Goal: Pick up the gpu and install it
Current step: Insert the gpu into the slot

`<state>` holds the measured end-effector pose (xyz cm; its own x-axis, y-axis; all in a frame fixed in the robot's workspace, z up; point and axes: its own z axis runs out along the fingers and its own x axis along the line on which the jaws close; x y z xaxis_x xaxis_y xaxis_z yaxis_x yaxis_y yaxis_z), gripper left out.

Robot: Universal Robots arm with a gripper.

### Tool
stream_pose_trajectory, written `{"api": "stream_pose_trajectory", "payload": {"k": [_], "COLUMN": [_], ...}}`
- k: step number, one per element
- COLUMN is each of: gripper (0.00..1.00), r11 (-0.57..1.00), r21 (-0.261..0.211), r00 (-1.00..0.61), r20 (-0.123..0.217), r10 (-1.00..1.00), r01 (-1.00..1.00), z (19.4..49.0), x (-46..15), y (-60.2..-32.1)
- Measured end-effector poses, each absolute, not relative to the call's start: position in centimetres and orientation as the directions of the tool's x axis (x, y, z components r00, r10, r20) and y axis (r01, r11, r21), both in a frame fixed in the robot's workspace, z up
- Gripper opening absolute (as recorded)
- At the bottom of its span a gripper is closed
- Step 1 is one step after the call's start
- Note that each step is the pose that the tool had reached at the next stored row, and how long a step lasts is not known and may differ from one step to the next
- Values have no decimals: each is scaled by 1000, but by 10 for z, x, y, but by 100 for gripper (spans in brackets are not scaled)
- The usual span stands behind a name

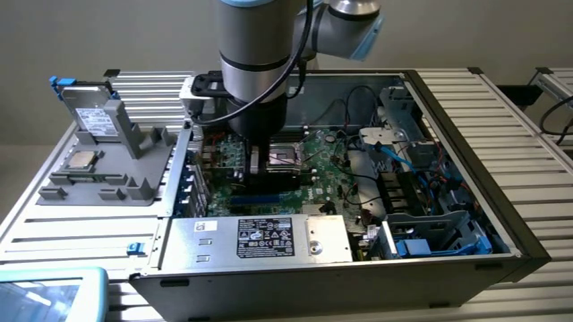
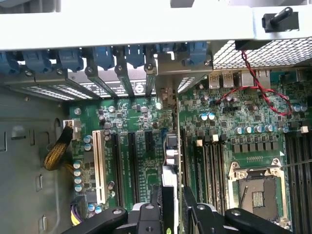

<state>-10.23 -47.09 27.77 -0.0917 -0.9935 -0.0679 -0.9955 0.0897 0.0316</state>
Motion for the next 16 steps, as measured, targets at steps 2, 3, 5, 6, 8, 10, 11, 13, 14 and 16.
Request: {"api": "stream_pose_trajectory", "payload": {"k": [2,3,5,6,8,10,11,13,14,16], "gripper": [27,27,27,27,27,27,27,27,27,27], "r11": [90,90,91,92,93,93,93,94,94,94], "r21": [37,42,57,64,73,74,73,73,74,73], "r00": [-92,-92,-93,-93,-93,-93,-93,-93,-94,-93], "r20": [-60,-53,-32,-21,-1,2,3,5,7,13], "r10": [-994,-994,-995,-995,-996,-996,-996,-996,-996,-996], "r01": [-995,-995,-994,-994,-993,-993,-993,-993,-993,-993], "z": [278,278,278,278,278,277,277,277,276,274], "x": [-99,-98,-96,-96,-94,-90,-88,-85,-84,-83], "y": [-470,-470,-470,-470,-469,-467,-465,-462,-461,-458]}}
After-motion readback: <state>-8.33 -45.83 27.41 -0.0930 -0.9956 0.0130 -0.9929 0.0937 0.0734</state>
